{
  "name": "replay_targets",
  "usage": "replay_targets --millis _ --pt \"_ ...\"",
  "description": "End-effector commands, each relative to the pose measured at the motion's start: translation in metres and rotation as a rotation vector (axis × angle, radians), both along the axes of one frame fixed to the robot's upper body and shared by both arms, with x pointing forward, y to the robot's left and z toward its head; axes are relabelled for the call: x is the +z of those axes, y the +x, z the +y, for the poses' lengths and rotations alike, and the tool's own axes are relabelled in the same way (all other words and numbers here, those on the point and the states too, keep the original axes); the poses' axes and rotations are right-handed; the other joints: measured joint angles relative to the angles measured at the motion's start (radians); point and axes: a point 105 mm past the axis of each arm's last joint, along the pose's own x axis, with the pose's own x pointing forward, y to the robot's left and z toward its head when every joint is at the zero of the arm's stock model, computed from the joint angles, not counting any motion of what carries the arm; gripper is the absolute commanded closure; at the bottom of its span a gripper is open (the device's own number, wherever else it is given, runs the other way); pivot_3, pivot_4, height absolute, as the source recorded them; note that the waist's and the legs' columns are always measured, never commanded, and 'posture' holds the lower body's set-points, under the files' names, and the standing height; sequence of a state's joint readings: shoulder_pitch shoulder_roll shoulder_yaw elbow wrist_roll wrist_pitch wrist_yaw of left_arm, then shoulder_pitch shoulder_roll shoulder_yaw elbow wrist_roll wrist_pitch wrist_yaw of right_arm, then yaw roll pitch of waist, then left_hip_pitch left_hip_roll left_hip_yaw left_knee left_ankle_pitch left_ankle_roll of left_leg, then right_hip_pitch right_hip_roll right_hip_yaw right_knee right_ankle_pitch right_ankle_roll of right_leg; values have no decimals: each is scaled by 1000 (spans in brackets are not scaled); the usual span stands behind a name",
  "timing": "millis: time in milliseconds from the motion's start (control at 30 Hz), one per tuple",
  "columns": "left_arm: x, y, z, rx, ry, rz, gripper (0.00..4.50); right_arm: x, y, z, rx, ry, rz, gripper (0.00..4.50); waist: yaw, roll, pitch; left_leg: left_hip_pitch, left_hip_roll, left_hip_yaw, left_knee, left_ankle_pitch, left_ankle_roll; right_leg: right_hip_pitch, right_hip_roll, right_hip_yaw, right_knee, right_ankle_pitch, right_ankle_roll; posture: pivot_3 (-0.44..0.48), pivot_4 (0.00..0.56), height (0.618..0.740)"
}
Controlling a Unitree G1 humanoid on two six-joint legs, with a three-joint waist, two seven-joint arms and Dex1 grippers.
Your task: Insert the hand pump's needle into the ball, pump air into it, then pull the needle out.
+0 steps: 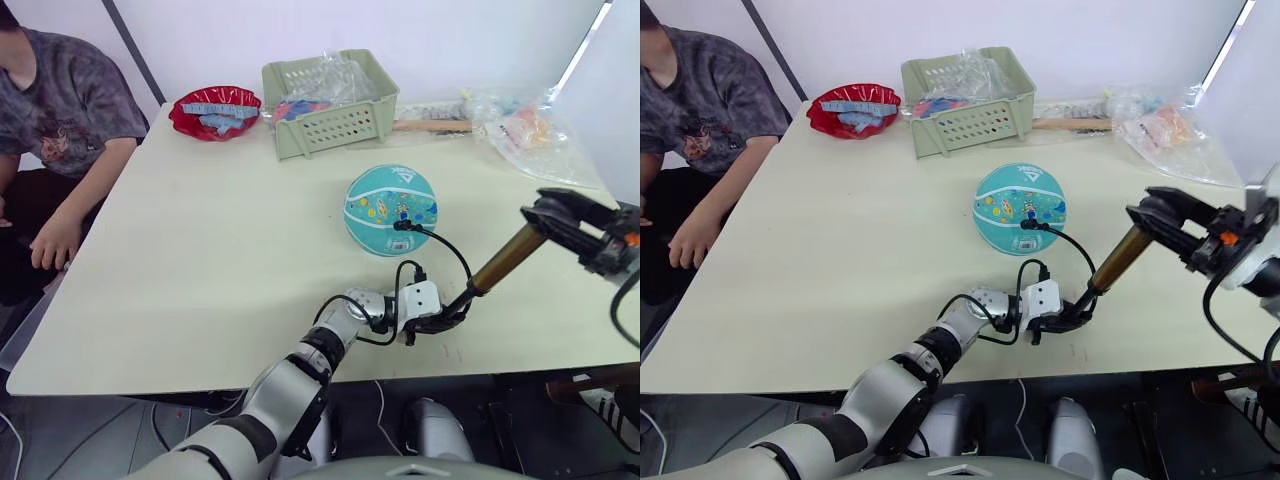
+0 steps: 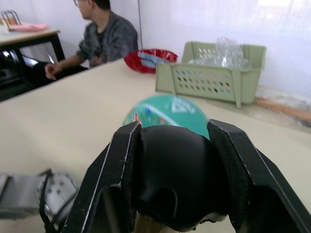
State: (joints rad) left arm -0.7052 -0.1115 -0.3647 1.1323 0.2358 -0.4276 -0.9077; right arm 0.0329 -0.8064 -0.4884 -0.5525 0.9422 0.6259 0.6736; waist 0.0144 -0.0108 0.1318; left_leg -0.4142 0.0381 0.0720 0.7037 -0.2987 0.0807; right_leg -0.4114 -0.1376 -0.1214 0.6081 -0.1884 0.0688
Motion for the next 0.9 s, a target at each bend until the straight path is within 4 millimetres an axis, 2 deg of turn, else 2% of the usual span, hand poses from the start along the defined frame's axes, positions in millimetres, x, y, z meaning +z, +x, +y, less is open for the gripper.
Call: replay_targets --millis 33,133,300,433,500,633,767,900 --pt "-30 -17 10 -30 105 76 3372 -55 -3 10 23 -40 162 2868 0 -2 -3 0 0 0 0 0 0 0 0 0 0 0 0 0 150 740" --pt "-30 -17 11 -28 106 77 3372 -84 -7 8 -6 -54 208 2868 0 -5 -7 0 0 0 0 0 0 0 0 0 0 0 0 0 150 740" --pt "-31 -17 13 -24 106 79 3372 -117 -15 17 4 -93 246 2868 0 -9 -10 0 0 -1 0 0 0 0 0 0 0 0 0 0 150 740" --pt "-31 -17 13 -25 105 79 3372 -120 -15 21 7 -98 232 2868 0 -10 -13 1 1 -1 0 0 0 0 0 0 0 0 0 0 150 740" --pt "-31 -17 13 -26 105 80 3372 -112 -13 22 -1 -86 201 2868 0 -9 -13 1 1 -1 0 0 0 0 1 0 0 -2 -4 0 150 740" --pt "-31 -18 14 -26 105 81 3372 -82 -7 23 1 -50 123 2868 0 -9 -13 1 1 -1 0 0 0 0 1 0 0 -2 -4 0 150 740" --pt "-32 -18 14 -28 106 83 3372 -31 2 21 10 3 -1 2868 0 -3 -8 0 0 0 0 0 0 0 0 0 0 -2 -4 0 150 740" --pt "-31 -18 13 -31 106 84 3372 10 4 12 10 44 -66 2868 2 4 -3 -1 -1 0 0 0 0 -1 -1 0 0 -2 -4 0 150 740"
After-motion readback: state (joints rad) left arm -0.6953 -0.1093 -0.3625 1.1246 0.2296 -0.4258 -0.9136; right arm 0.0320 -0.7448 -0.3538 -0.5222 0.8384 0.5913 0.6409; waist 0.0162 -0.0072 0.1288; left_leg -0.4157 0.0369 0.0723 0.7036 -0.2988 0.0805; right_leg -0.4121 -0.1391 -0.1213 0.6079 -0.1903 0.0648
